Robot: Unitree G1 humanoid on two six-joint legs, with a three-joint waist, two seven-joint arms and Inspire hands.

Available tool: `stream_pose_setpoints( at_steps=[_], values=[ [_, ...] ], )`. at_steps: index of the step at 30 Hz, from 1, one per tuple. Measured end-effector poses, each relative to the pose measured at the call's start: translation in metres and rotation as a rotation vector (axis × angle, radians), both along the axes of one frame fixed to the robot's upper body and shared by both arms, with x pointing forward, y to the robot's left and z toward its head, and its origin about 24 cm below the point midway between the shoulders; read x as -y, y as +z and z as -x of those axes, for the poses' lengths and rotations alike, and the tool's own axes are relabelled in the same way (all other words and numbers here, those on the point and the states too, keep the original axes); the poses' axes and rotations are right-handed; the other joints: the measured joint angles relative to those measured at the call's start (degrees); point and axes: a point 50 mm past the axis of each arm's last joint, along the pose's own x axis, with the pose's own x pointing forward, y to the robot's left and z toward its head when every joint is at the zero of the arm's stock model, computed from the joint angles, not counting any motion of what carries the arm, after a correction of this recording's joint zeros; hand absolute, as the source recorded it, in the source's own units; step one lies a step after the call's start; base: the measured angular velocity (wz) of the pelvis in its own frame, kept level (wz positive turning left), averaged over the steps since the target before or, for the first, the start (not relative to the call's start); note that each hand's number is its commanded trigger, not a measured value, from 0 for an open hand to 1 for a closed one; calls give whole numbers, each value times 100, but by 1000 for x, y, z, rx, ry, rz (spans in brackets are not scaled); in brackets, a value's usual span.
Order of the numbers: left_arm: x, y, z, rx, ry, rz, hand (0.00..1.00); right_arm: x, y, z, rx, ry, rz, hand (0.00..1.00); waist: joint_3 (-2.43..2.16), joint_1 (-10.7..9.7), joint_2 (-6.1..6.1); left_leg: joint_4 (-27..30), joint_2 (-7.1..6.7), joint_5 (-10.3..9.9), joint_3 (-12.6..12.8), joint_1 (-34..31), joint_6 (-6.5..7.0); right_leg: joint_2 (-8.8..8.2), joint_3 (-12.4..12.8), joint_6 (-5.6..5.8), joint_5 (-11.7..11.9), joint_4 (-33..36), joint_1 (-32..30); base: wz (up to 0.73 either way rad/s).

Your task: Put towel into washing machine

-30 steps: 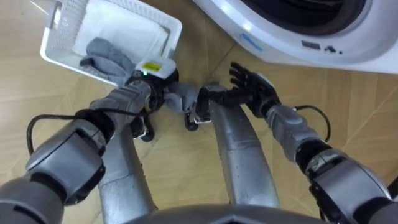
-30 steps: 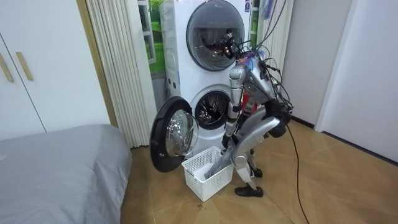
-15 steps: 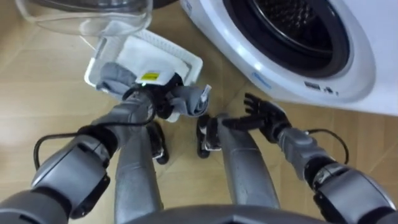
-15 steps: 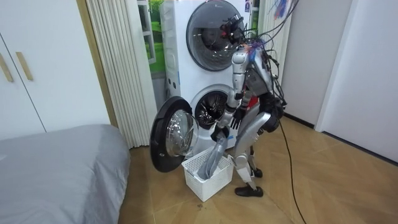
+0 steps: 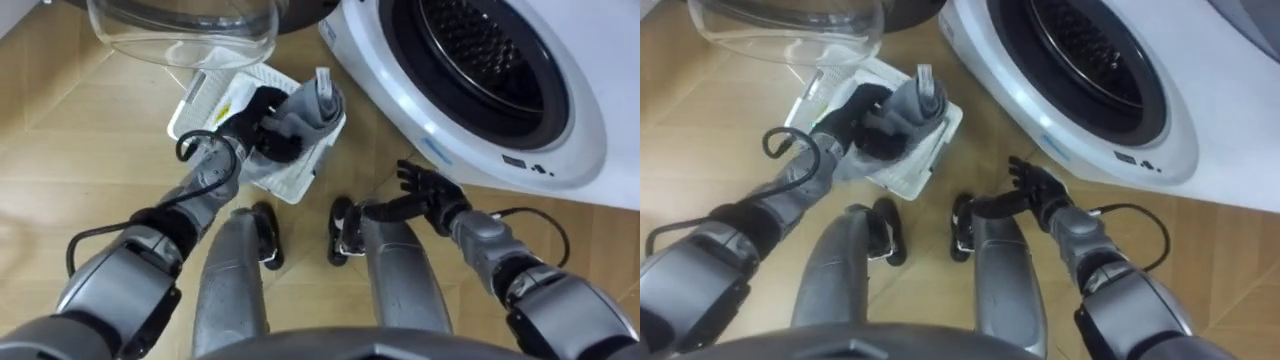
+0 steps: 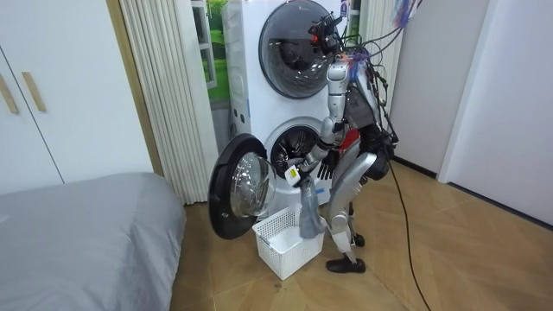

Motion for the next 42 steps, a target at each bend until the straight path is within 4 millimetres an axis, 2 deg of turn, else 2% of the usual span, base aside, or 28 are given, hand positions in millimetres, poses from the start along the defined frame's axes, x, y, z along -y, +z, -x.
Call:
stream_pose_setpoints(
  at_steps=[2,6,8,10,12,19,20,21,26,31,42],
  values=[
    [11,-2,4,-74,-3,184,100,-8,-1,1,-2,24,-9,0,-10,-2,-17,-11,-20,9,-68,13,-11,-5,-50,1,1,-31,49,11],
    [28,-13,20,-199,-29,425,100,-12,-3,4,-19,29,-19,0,-36,-2,-58,-78,-76,33,-121,57,-20,-48,-113,1,0,-65,111,9],
    [31,-20,29,-267,-37,519,100,-14,-4,5,-31,24,-23,0,-92,-1,-145,-85,-75,44,-117,53,-19,-53,-113,1,0,-65,102,0],
    [30,-22,32,-304,-28,558,100,-14,-5,5,-38,19,-26,0,-132,8,-205,-85,-75,54,-121,73,-18,-51,-113,0,1,-65,125,2],
    [30,-23,33,-327,-34,600,100,-12,-6,8,-56,15,-24,0,-152,4,-213,-85,-74,61,-149,111,-13,-43,-146,6,9,-104,197,5],
    [41,-23,41,-397,-85,728,100,-17,-10,14,-89,55,-25,0,-190,9,-204,-128,-87,72,-210,273,0,-51,-236,17,30,-177,421,5],
    [44,-21,41,-400,-90,753,100,-17,-11,15,-93,52,-24,84,-202,10,-183,-125,-88,77,-227,261,0,-51,-253,16,32,-180,422,6],
    [46,-20,42,-400,-93,764,100,-17,-11,16,-94,52,-24,100,-206,9,-177,-124,-87,79,-228,261,-2,-50,-254,15,33,-180,422,4],
    [56,-8,38,-383,-130,824,100,-13,-12,19,-93,42,-23,100,-298,-5,-35,-131,-85,84,-229,320,-5,-46,-255,16,36,-198,488,0],
    [67,7,32,-341,-135,953,100,-9,-11,18,-80,-5,-10,100,-306,-8,-17,-209,-88,112,-212,479,-18,-51,-255,9,39,-237,625,0],
    [66,11,28,-334,-77,1061,100,-9,-7,10,-38,-37,3,100,-303,-6,0,-247,-86,130,-216,489,-34,-52,-266,-10,49,-254,629,0]
  ],
)
